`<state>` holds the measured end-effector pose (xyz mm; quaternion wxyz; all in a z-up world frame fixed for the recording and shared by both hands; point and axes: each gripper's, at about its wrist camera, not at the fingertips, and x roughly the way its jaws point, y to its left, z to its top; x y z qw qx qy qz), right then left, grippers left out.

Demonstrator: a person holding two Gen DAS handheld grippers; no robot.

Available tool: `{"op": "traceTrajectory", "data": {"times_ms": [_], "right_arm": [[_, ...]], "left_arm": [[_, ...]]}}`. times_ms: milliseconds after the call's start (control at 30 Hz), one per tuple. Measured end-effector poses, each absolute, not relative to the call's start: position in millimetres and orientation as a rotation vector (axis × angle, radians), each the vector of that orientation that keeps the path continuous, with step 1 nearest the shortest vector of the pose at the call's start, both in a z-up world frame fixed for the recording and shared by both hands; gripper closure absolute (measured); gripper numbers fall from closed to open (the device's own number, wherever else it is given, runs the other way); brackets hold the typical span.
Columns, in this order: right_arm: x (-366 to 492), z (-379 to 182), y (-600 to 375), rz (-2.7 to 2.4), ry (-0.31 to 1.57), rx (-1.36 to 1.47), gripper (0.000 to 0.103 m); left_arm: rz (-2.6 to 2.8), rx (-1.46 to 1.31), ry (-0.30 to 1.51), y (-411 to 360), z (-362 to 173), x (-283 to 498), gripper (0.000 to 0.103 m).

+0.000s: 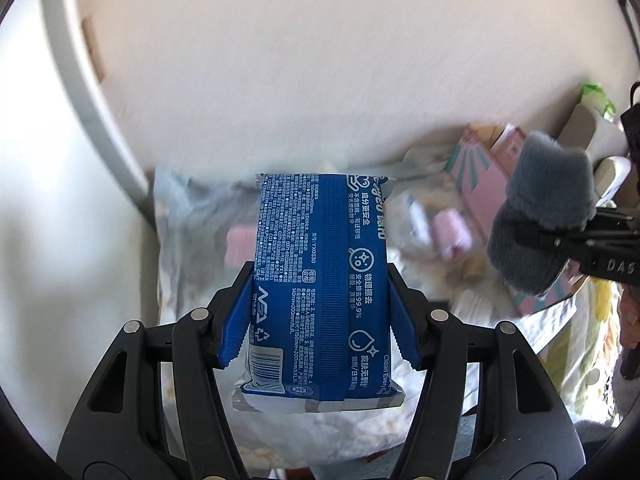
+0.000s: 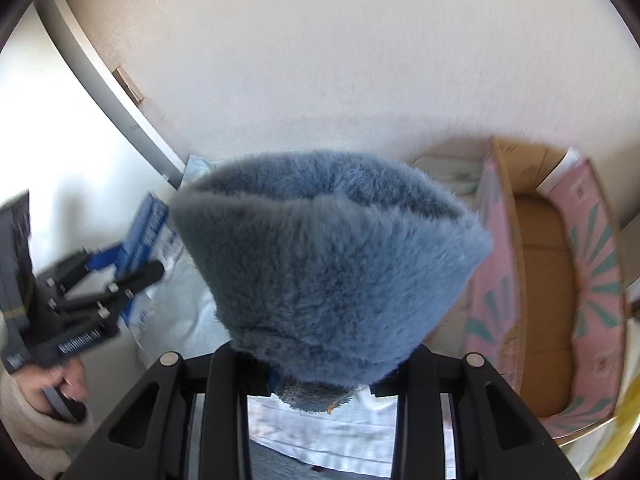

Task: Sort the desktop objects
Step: 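Lift the soap packet with the left tool while the right tool carries the sock toward the box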

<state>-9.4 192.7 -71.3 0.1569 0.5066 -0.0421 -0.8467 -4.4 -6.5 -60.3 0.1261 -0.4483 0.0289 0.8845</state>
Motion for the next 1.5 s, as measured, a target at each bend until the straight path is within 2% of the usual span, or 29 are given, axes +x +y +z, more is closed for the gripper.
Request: {"op": "traceTrajectory", "data": {"times_ms": [200, 367, 933, 1233, 1500], "right_arm": [[-9.8, -53.3, 228.5, -2.485, -0.142, 1.447, 0.074], [-6.0, -51.2, 259.2, -2.526, -0.161, 1.494, 0.074], [-6.4, -47.7, 347.4, -2.595, -0.179, 1.567, 0.074], [-5.7, -62.1, 384.4, -2.59, -0.189, 1.645, 0.074], [-13.2, -100.1, 404.1, -2.544, -0.173, 1.741, 0.074]], "left_arm": [[2.538, -1.222, 0.163, 31.7, -33.2, -25.8, 0.045], [2.44, -1.218, 0.154, 67.3, -20.1, -44.1, 0.045], [2.3, -1.159, 0.239, 203.6, 2.4, -88.1, 0.045], [2.225, -1.191, 0.25, 277.8, -16.1, -112.0, 0.045], [2.18, -1.298, 0.226, 338.1, -51.5, -136.6, 0.045]]}}
